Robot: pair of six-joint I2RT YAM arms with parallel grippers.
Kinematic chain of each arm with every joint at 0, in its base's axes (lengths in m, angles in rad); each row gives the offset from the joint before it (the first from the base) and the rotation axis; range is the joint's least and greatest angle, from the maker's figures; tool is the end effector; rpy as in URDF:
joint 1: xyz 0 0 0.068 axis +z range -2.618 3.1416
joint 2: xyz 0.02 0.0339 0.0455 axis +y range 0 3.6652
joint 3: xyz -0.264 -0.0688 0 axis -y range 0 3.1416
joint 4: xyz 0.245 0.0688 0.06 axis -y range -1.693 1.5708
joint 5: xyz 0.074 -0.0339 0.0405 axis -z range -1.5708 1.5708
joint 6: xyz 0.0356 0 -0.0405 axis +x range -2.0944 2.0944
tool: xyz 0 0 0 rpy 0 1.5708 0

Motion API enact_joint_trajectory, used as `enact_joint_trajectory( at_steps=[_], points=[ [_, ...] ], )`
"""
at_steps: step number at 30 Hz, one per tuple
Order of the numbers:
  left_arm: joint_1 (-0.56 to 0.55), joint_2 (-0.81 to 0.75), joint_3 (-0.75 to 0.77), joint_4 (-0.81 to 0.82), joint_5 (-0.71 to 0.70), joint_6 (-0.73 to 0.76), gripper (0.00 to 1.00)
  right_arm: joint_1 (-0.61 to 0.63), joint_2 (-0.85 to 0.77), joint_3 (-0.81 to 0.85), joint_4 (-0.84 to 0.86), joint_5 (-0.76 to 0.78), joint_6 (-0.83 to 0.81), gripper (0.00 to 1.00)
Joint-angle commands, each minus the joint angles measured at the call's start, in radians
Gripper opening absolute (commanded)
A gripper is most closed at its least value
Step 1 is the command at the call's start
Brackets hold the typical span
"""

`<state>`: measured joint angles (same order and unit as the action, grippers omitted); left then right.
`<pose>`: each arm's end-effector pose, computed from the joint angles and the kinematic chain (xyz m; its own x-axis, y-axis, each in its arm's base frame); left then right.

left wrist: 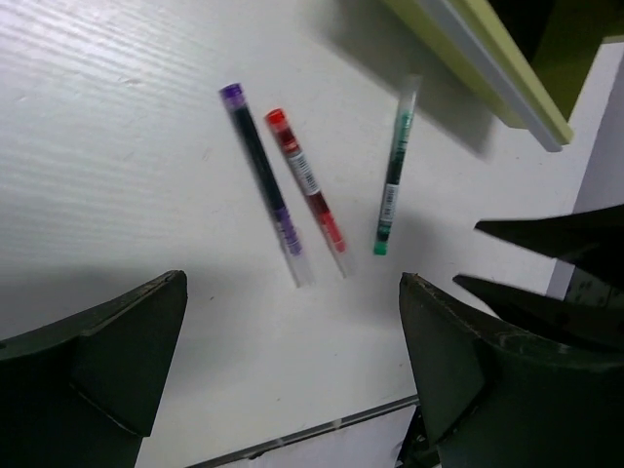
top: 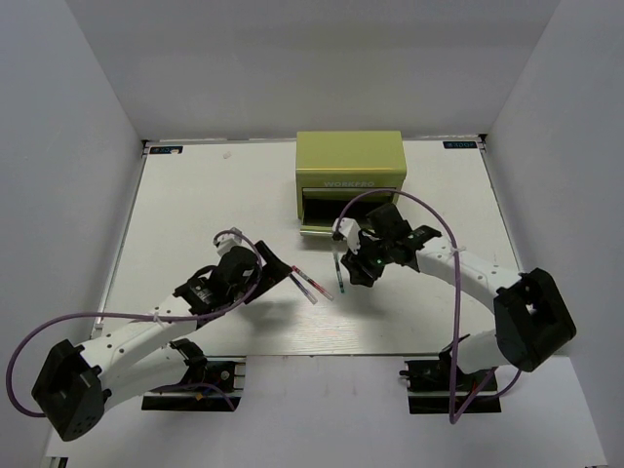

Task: Sort the stationery into containers
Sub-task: Pick up the pen from the center of the board.

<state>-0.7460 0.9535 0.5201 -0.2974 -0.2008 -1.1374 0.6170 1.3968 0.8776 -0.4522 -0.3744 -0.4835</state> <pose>0.1486 -0.1277 0.2077 -0.7105 -0.5544 -0.4335 -0.2114 0.7557 -0.6199 0.2186 0.1710 0.2156 -0.2677 -0.7204 -0.6399 -0.9388 0.3443 0.0051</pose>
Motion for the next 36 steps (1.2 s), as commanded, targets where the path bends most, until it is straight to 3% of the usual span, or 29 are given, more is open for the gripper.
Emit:
enact_joint_trajectory(
  at_steps=[1, 6, 18, 27, 31, 36],
  points=[
    [0.004, -0.050, -0.020, -0.095, -0.028, -0.053, 0.99, 0.026, 0.039, 0.007, 0.193, 0.120, 0.191, 0.54],
    [0.004, -0.088, -0.051, -0.106, -0.028, -0.091, 0.99, 0.070, 0.122, 0.015, 0.300, 0.201, 0.293, 0.67],
    [0.004, -0.079, -0.038, -0.126, -0.037, -0.104, 0.99, 0.127, 0.203, 0.015, 0.375, 0.415, 0.473, 0.62],
    [0.004, -0.079, -0.038, -0.126, -0.028, -0.104, 0.99, 0.173, 0.265, 0.008, 0.386, 0.428, 0.510, 0.58],
    [0.004, -0.079, -0.038, -0.126, -0.028, -0.113, 0.99, 0.182, 0.277, 0.008, 0.382, 0.413, 0.510, 0.47],
    [0.004, -0.070, -0.029, -0.117, -0.028, -0.113, 0.99, 0.182, 0.249, -0.037, 0.377, 0.391, 0.502, 0.27]
  ],
)
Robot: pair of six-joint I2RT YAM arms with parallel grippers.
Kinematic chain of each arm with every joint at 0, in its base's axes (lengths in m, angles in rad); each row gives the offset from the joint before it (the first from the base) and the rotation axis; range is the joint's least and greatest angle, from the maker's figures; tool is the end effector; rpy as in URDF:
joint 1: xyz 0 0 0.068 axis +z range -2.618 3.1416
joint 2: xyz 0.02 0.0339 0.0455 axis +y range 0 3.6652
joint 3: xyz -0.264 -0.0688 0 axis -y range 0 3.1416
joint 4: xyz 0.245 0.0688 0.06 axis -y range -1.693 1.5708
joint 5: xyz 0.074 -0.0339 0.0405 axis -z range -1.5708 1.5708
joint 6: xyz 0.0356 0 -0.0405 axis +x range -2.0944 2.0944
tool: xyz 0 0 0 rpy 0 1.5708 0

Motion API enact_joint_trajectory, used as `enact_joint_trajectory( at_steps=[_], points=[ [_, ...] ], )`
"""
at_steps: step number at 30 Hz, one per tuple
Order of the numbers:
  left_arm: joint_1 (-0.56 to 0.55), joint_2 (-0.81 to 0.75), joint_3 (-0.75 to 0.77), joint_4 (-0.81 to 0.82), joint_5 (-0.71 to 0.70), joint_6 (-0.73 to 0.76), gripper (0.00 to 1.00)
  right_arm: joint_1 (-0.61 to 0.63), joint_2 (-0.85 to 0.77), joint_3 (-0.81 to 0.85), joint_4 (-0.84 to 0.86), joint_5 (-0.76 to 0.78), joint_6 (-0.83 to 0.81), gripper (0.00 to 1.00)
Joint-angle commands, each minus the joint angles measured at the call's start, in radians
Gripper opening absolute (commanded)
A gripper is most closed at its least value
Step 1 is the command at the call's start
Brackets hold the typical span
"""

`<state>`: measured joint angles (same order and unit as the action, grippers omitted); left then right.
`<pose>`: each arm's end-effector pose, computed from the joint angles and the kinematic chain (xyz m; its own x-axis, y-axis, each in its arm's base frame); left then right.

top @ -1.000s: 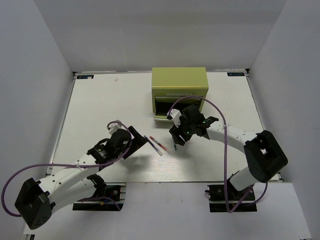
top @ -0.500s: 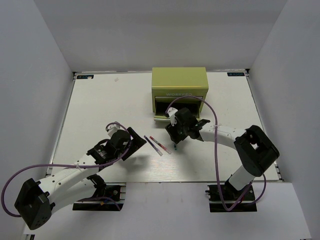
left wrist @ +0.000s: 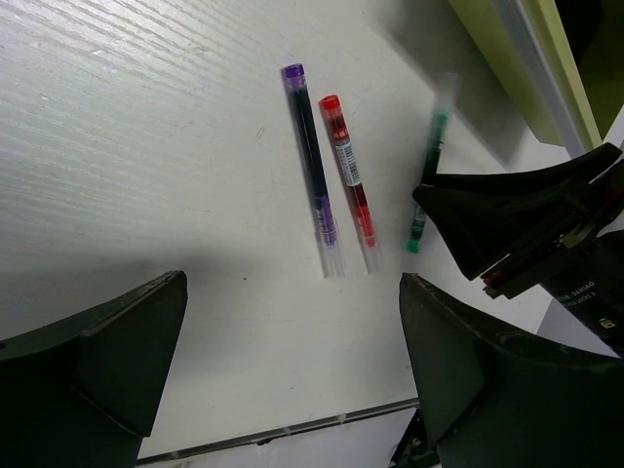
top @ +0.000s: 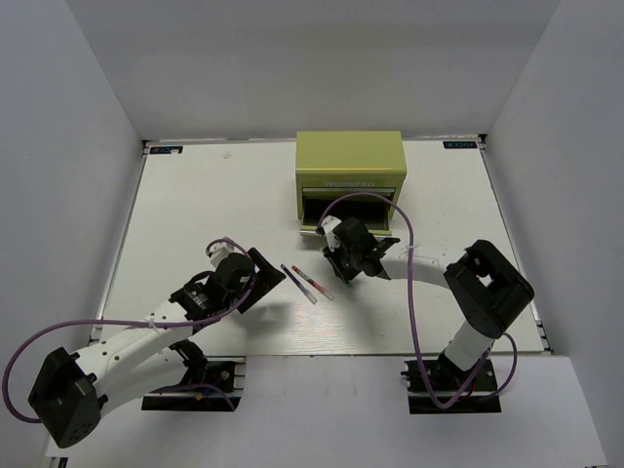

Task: Sort the stationery into containers
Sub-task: Pick up the pen from the center of the board, then place the pen in the drawer.

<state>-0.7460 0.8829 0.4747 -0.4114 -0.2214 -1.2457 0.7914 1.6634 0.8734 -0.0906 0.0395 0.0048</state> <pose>0.1340 -0.1132 0.1958 -0.6946 -0.6169 -0.3701 -0.3323 0.7314 -0.5955 0.2324 0.2332 0.1601 -0.5453 -0.5451 -0.6368 -0.6905 0.7228 -0.0274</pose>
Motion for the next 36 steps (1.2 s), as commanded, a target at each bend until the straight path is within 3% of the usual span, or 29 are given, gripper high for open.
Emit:
enact_joint_trajectory(
  at_steps=[1, 10, 16, 28, 36],
  points=[
    [0.004, 0.001, 0.016, -0.003, -0.007, -0.004, 0.99, 0.008, -0.017, -0.039, 0.015, -0.023, 0.001, 0.25],
    [0.004, 0.059, 0.025, 0.046, 0.022, -0.108, 0.99, 0.005, -0.126, -0.060, -0.033, -0.193, -0.142, 0.08],
    [0.004, 0.139, 0.100, 0.037, 0.022, -0.188, 0.98, 0.000, -0.244, 0.062, -0.104, -0.279, -0.299, 0.06],
    [0.004, 0.427, 0.280, -0.072, 0.115, -0.207, 0.78, -0.069, -0.249, 0.242, -0.100, -0.082, -0.681, 0.00],
    [-0.006, 0.536, 0.340, -0.026, 0.113, -0.230, 0.76, -0.170, -0.183, 0.242, -0.066, -0.095, -0.908, 0.00]
  ],
)
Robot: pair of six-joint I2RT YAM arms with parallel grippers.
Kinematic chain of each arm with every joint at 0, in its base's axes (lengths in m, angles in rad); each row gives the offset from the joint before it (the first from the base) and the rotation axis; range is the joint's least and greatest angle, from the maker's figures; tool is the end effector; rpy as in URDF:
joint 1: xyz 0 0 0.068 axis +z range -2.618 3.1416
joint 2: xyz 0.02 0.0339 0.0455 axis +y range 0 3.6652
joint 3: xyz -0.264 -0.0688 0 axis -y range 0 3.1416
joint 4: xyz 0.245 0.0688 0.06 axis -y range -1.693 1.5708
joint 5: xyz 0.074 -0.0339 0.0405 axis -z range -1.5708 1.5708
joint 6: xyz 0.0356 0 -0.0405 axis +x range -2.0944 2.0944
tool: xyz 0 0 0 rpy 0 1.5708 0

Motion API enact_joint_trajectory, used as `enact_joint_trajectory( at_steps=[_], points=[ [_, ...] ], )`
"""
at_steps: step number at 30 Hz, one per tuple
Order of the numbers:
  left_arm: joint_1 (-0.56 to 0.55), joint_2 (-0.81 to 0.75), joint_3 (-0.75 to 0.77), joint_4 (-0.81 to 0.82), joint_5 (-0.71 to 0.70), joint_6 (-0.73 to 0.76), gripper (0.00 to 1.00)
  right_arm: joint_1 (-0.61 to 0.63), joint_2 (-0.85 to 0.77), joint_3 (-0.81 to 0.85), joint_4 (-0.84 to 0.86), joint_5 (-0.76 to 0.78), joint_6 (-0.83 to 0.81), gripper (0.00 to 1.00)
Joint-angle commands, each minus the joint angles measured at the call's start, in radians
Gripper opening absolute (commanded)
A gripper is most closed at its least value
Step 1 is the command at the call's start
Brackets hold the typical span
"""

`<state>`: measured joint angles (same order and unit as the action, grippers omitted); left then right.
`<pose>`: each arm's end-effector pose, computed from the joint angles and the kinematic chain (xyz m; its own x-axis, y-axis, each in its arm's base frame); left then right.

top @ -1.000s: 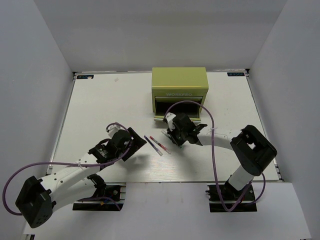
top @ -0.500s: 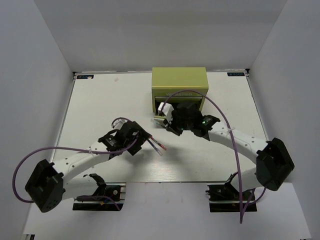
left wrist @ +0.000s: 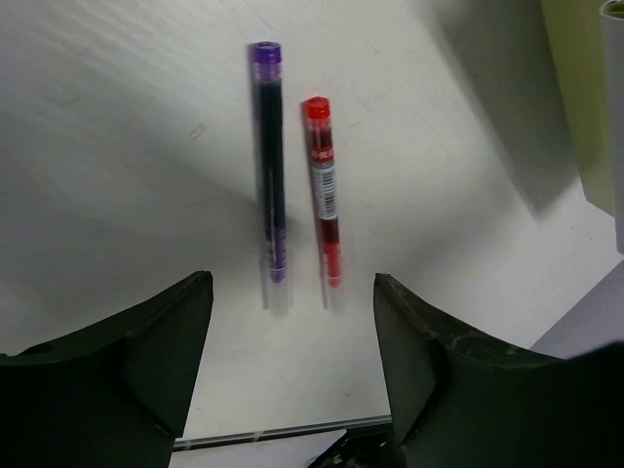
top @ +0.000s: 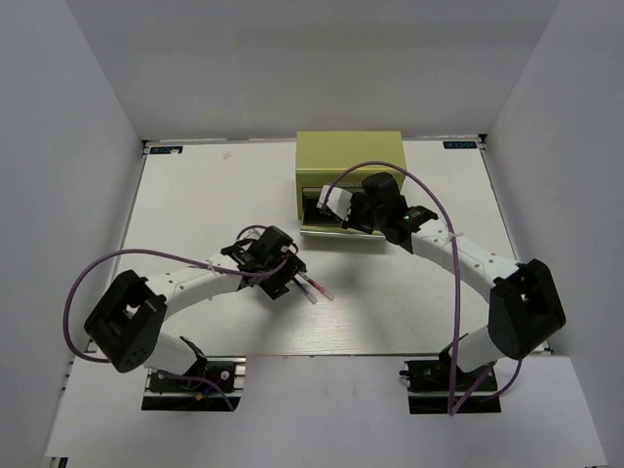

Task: Sort the stationery into containers
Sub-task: Place the pen in the drawer, then pick up the pen from the center of the board.

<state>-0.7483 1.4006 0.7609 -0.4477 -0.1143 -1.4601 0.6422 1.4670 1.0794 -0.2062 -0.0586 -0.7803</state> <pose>0.1922 -0.1729 0.1787 -0.7049 -0.6929 -0.1517 -0.5745 0.6832 -0.4508 0.2654 0.2011 0.2777 0.1296 -0.7801 -0.6121 -0.7678 0.3117 -0.5598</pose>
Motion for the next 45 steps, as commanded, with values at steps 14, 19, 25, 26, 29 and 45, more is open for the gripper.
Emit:
enact_joint_trajectory(
  at_steps=[14, 19, 25, 26, 29, 45],
  points=[
    [-0.013, 0.139, 0.118, -0.031, 0.024, -0.060, 0.74, -0.107, 0.154, 0.192, -0.097, -0.134, -0.175, 0.89],
    [-0.013, 0.201, 0.179, -0.080, 0.024, -0.060, 0.63, -0.130, 0.112, 0.198, -0.119, -0.205, -0.094, 0.89],
    [-0.022, 0.219, 0.210, -0.126, 0.013, -0.051, 0.58, -0.144, 0.070, 0.156, -0.096, -0.219, -0.040, 0.89],
    [-0.022, 0.219, 0.210, -0.126, 0.013, -0.051, 0.58, -0.148, 0.066, 0.143, -0.096, -0.221, -0.034, 0.89],
    [-0.022, 0.219, 0.210, -0.154, 0.013, -0.051, 0.50, -0.160, 0.047, 0.116, -0.081, -0.221, -0.025, 0.89],
    [-0.022, 0.333, 0.314, -0.238, 0.013, -0.003, 0.47, -0.187, 0.018, 0.057, -0.061, -0.245, 0.024, 0.89]
  ],
)
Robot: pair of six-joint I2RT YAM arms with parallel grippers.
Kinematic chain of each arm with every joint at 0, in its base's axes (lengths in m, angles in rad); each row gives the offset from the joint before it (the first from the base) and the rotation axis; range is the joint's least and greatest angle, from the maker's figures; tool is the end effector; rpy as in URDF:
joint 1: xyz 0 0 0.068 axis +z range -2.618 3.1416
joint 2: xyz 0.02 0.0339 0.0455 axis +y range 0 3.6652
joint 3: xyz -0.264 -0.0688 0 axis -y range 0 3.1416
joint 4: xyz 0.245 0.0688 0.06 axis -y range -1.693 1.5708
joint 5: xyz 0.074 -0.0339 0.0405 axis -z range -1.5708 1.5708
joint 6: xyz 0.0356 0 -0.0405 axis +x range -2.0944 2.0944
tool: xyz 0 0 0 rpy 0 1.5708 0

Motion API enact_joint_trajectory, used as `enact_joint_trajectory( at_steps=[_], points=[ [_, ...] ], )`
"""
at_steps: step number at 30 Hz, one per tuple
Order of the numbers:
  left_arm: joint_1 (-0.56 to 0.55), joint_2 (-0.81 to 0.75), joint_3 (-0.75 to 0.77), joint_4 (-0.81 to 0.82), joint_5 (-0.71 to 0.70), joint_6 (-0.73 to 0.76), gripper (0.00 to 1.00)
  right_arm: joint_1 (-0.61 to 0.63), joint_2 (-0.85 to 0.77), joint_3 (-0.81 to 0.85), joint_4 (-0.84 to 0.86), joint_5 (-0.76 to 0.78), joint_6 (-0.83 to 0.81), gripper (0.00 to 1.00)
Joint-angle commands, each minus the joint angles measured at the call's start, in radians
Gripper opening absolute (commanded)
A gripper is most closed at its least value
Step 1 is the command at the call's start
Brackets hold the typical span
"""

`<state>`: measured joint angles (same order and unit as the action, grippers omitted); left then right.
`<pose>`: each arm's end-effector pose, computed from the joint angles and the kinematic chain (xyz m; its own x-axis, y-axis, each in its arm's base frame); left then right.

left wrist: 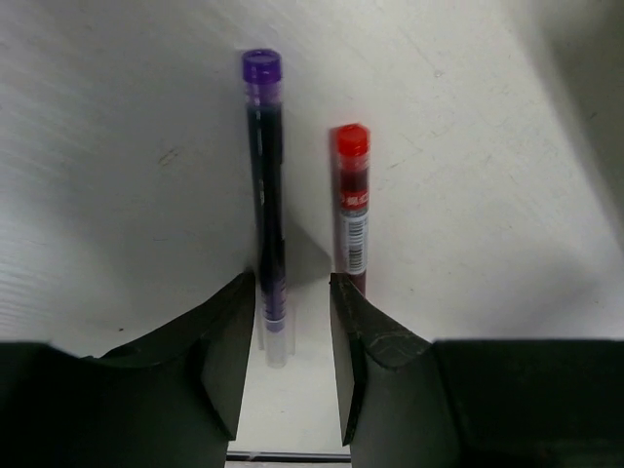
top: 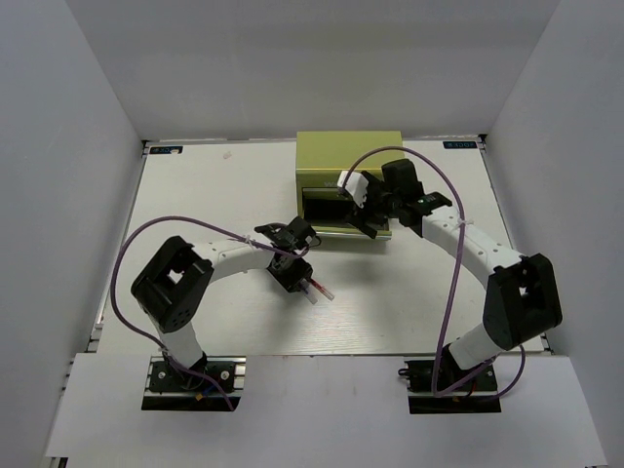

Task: Sort the stationery into containers
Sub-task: Pick up the pen from the center of the board.

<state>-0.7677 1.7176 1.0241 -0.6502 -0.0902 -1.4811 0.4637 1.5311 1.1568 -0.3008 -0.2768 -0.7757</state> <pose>0.2253 -0.2130 0.1575 -0.7371 -0.6671 -0.1076 -0.6376 0.7394 -0.2164 0.3033 0.1626 0.2759 0.0358 -0.7352 -0.6769 -0.8348 0.3504 -0.4247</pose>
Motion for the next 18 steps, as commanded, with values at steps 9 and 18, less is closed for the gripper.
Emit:
enact_joint_trajectory(
  at_steps=[9, 18],
  points=[
    [-0.002, 0.071, 0.110, -0.100, -0.002, 0.038, 0.41, -0.014, -0.072, -0.055, 0.048, -0.025, 0.029, 0.89],
    [-0.002, 0.093, 0.090, -0.144, 0.026, 0.059, 0.38, -0.020, -0.074, -0.057, 0.052, -0.039, 0.042, 0.89]
  ],
)
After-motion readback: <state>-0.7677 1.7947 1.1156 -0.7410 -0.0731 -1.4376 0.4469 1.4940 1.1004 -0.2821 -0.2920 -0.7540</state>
